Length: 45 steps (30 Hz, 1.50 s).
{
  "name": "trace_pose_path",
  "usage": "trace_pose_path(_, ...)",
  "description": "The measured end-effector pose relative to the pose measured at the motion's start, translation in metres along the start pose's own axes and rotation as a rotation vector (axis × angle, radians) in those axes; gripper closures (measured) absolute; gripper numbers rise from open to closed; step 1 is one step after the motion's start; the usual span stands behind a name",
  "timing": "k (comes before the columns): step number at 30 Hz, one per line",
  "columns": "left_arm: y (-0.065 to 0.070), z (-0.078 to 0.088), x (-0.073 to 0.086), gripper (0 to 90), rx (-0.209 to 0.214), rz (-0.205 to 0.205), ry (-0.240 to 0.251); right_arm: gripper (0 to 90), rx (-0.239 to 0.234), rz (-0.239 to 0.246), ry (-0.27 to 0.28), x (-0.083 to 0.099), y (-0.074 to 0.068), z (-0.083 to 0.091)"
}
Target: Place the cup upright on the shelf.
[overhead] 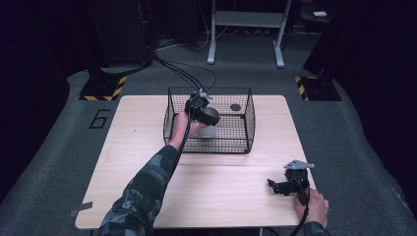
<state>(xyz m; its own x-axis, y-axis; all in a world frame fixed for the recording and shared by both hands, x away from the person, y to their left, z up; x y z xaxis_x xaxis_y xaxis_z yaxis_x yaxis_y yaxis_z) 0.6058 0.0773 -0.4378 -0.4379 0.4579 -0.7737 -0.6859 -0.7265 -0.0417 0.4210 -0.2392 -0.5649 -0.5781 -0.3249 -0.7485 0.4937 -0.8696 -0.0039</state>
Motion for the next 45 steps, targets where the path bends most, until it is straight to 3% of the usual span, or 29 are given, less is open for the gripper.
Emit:
trace_pose_path(13, 0.000, -0.007, 0.004, 6.4, 0.006, -0.010, -0.039, 0.0, 0.000, 0.000, 0.000, 0.000, 0.000, 0.000)
trace_pose_path(17, 0.002, -0.011, 0.005, 6.4, 0.004, 0.010, -0.032, 0.0, 0.000, 0.002, 0.001, 0.000, 0.000, 0.000)
trace_pose_path(26, 0.002, -0.015, 0.008, 6.4, 0.013, 0.006, -0.060, 0.0, 0.000, -0.003, 0.002, 0.000, 0.000, 0.000)
trace_pose_path(33, 0.002, -0.015, 0.010, 6.3, 0.017, -0.008, -0.080, 0.0, 0.000, -0.003, 0.003, 0.000, 0.000, 0.000)
trace_pose_path(45, -0.001, -0.011, 0.013, 6.0, 0.018, 0.008, -0.097, 0.0, 0.001, -0.003, 0.011, 0.000, 0.000, -0.001)
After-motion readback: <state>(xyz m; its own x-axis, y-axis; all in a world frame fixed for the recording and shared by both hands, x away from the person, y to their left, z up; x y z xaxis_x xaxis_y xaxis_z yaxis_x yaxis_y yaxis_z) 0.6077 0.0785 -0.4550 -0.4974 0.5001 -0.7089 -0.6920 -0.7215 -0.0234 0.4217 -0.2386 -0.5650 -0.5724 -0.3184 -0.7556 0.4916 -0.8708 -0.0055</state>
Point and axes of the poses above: each handheld gripper's, and its own axes: z roughly backward along the jaws, x roughly out of its underside, y roughly to its right, the point moved 5 cm from there along -z, roughly forward along the jaws, and after that the axes turned 3 degrees about y, right-handed, at the moved point
